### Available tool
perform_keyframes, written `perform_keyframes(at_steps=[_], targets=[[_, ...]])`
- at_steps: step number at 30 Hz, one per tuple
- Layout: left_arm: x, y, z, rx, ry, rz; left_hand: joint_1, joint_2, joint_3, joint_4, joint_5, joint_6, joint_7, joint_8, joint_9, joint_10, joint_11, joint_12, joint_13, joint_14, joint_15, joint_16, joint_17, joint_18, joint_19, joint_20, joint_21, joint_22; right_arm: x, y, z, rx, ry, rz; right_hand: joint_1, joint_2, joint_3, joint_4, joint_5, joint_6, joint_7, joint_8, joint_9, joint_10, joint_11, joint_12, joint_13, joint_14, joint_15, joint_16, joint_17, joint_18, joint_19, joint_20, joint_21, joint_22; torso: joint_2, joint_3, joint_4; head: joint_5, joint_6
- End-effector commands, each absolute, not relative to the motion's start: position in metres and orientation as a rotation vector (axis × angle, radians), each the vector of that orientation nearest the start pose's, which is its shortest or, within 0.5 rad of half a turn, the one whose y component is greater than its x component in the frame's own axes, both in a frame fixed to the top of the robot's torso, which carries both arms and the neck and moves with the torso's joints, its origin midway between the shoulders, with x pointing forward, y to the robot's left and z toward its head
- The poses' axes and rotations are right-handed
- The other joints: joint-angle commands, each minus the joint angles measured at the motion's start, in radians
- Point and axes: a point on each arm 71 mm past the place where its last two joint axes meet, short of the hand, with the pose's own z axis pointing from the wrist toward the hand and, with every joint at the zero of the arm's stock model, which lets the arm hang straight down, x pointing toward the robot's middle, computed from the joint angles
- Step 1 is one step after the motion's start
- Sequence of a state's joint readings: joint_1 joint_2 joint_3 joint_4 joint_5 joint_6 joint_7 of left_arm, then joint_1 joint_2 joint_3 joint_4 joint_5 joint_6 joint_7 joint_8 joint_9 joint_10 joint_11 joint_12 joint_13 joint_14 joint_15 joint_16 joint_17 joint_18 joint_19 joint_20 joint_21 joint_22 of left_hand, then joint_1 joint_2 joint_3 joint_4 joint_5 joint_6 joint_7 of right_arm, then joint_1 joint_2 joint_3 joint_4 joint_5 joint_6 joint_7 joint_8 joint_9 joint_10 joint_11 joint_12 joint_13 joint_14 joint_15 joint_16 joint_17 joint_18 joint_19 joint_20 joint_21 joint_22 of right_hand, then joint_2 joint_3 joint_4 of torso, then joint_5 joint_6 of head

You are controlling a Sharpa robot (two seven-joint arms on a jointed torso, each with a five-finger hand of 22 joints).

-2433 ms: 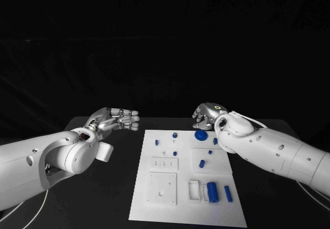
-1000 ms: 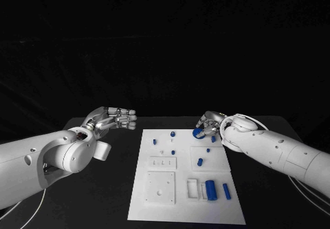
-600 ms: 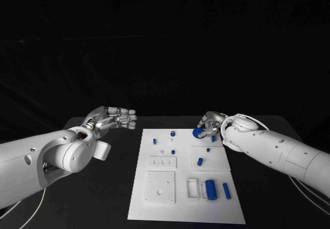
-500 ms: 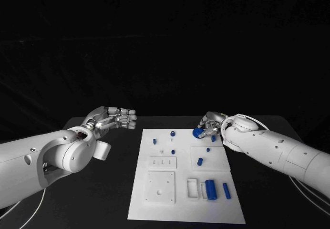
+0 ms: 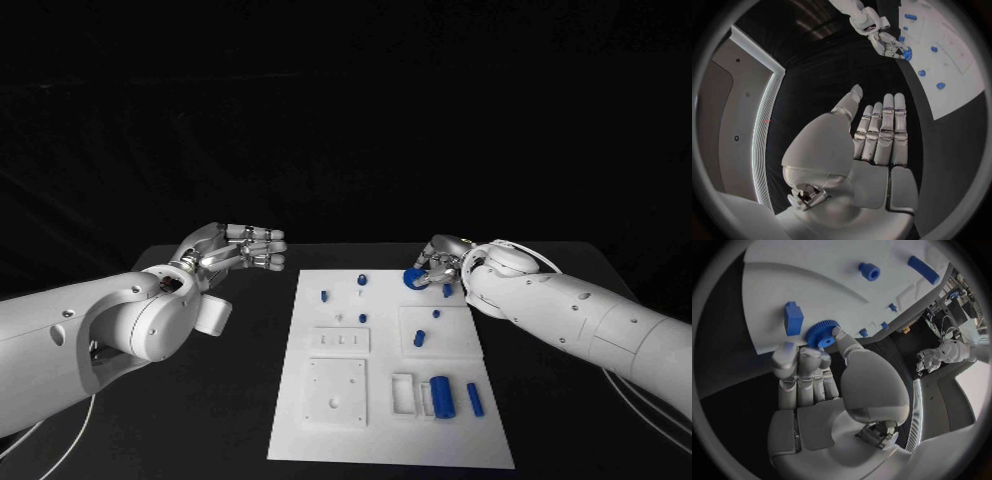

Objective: Assemble the parts on the task board

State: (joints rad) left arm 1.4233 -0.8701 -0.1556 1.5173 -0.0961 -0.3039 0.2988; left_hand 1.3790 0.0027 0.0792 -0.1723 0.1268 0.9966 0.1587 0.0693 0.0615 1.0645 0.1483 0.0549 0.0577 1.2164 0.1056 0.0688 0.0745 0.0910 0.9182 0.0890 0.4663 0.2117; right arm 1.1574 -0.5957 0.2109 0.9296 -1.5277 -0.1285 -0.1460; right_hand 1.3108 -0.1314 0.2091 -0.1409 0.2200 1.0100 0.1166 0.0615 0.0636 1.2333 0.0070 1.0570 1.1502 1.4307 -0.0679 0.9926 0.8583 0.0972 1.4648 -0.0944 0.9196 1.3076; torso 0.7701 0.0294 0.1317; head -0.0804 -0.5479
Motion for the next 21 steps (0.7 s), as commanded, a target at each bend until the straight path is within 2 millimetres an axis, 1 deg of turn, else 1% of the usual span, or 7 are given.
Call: perform_keyframes(at_steps=[1, 7, 10, 13, 16, 17, 21], targets=[[0.510, 0.222, -0.114, -0.887, 1.479, -1.458, 0.002, -0.010, 0.004, -0.001, 0.002, -0.007, 0.000, -0.004, 0.001, -0.007, -0.002, 0.003, 0.002, -0.008, 0.001, -0.003, -0.001, -0.003, -0.003, 0.000, 0.004, 0.001, 0.591, -0.268, -0.187, 0.102, 1.754, 0.312, -0.013, -0.001, 0.008, 0.000, -0.003, 0.007, -0.001, 0.001, 0.001, 0.007, -0.001, 0.004, 0.001, 0.006, -0.002, 0.003, 0.002, -0.001, 0.047, 0.006, 0.002, 0.112, 0.000, -0.0001, 0.0008, 0.001, -0.002], [0.509, 0.222, -0.114, -0.887, 1.481, -1.459, 0.002, -0.010, 0.004, -0.001, 0.002, -0.007, 0.000, -0.004, 0.001, -0.007, -0.002, 0.003, 0.002, -0.008, 0.001, -0.003, -0.001, -0.003, -0.003, 0.000, 0.004, 0.001, 0.591, -0.269, -0.192, 0.115, 1.781, 0.301, -0.016, 0.004, 0.015, 0.002, -0.001, 0.023, -0.004, 0.001, 0.001, 0.007, -0.003, 0.006, 0.003, 0.006, -0.004, 0.003, 0.004, -0.002, 0.046, 0.005, 0.003, 0.112, 0.000, -0.0012, 0.0006, 0.001, -0.004], [0.509, 0.222, -0.114, -0.887, 1.482, -1.459, 0.002, -0.010, 0.004, -0.001, 0.002, -0.007, 0.000, -0.004, 0.001, -0.007, -0.002, 0.003, 0.002, -0.008, 0.001, -0.003, -0.001, -0.003, -0.003, 0.000, 0.004, 0.001, 0.591, -0.270, -0.195, 0.112, 1.791, 0.290, -0.018, 0.004, 0.036, -0.005, 0.002, 0.037, -0.006, 0.000, 0.001, 0.008, -0.005, 0.006, 0.004, 0.006, -0.005, 0.002, 0.006, -0.003, 0.046, 0.004, 0.006, 0.113, 0.000, -0.0002, -0.0006, 0.003, -0.005], [0.509, 0.223, -0.114, -0.886, 1.482, -1.458, 0.002, -0.010, 0.004, -0.001, 0.002, -0.007, 0.000, -0.004, 0.001, -0.007, -0.002, 0.003, 0.002, -0.008, 0.001, -0.003, -0.001, -0.003, -0.003, 0.000, 0.004, 0.001, 0.590, -0.271, -0.196, 0.102, 1.795, 0.278, -0.022, 0.004, 0.084, -0.021, -0.004, 0.051, -0.009, 0.000, 0.001, 0.008, -0.008, 0.006, 0.005, 0.007, -0.007, 0.001, 0.008, -0.004, 0.045, 0.001, 0.007, 0.112, 0.000, 0.0007, -0.0017, 0.003, -0.006], [0.509, 0.223, -0.114, -0.884, 1.483, -1.456, 0.002, -0.010, 0.004, -0.001, 0.002, -0.007, 0.000, -0.004, 0.001, -0.007, -0.002, 0.003, 0.002, -0.008, 0.001, -0.003, -0.001, -0.003, -0.003, 0.000, 0.004, 0.001, 0.589, -0.271, -0.197, 0.093, 1.794, 0.271, -0.024, 0.005, 0.113, -0.033, 0.019, 0.059, -0.010, 0.001, 0.001, 0.007, -0.010, 0.005, 0.006, 0.007, -0.009, 0.000, 0.009, -0.005, 0.045, 0.000, 0.008, 0.113, 0.000, 0.0009, -0.0022, 0.002, -0.006], [0.510, 0.223, -0.114, -0.883, 1.483, -1.456, 0.002, -0.010, 0.004, -0.001, 0.002, -0.007, 0.000, -0.004, 0.001, -0.007, -0.002, 0.003, 0.002, -0.008, 0.001, -0.003, -0.001, -0.003, -0.003, 0.000, 0.004, 0.001, 0.589, -0.270, -0.197, 0.085, 1.790, 0.267, -0.023, 0.006, 0.135, -0.044, 0.031, 0.064, -0.010, 0.000, 0.001, 0.009, -0.011, 0.007, 0.008, 0.006, -0.009, -0.003, 0.008, -0.005, 0.044, -0.001, 0.008, 0.113, 0.000, 0.0008, -0.0022, 0.002, -0.006], [0.510, 0.222, -0.114, -0.882, 1.484, -1.455, 0.003, -0.010, 0.004, 0.000, 0.001, -0.008, 0.000, -0.004, 0.001, -0.009, -0.002, 0.003, 0.002, -0.009, 0.001, -0.003, -0.001, -0.003, -0.005, 0.000, 0.007, -0.003, 0.588, -0.268, -0.196, 0.062, 1.773, 0.263, -0.032, 0.002, 0.188, -0.070, 0.042, 0.073, -0.012, 0.000, 0.001, 0.012, -0.012, 0.009, 0.011, 0.006, -0.011, -0.005, 0.008, -0.006, 0.044, -0.002, 0.012, 0.113, 0.000, 0.0003, -0.0021, 0.000, -0.006]])
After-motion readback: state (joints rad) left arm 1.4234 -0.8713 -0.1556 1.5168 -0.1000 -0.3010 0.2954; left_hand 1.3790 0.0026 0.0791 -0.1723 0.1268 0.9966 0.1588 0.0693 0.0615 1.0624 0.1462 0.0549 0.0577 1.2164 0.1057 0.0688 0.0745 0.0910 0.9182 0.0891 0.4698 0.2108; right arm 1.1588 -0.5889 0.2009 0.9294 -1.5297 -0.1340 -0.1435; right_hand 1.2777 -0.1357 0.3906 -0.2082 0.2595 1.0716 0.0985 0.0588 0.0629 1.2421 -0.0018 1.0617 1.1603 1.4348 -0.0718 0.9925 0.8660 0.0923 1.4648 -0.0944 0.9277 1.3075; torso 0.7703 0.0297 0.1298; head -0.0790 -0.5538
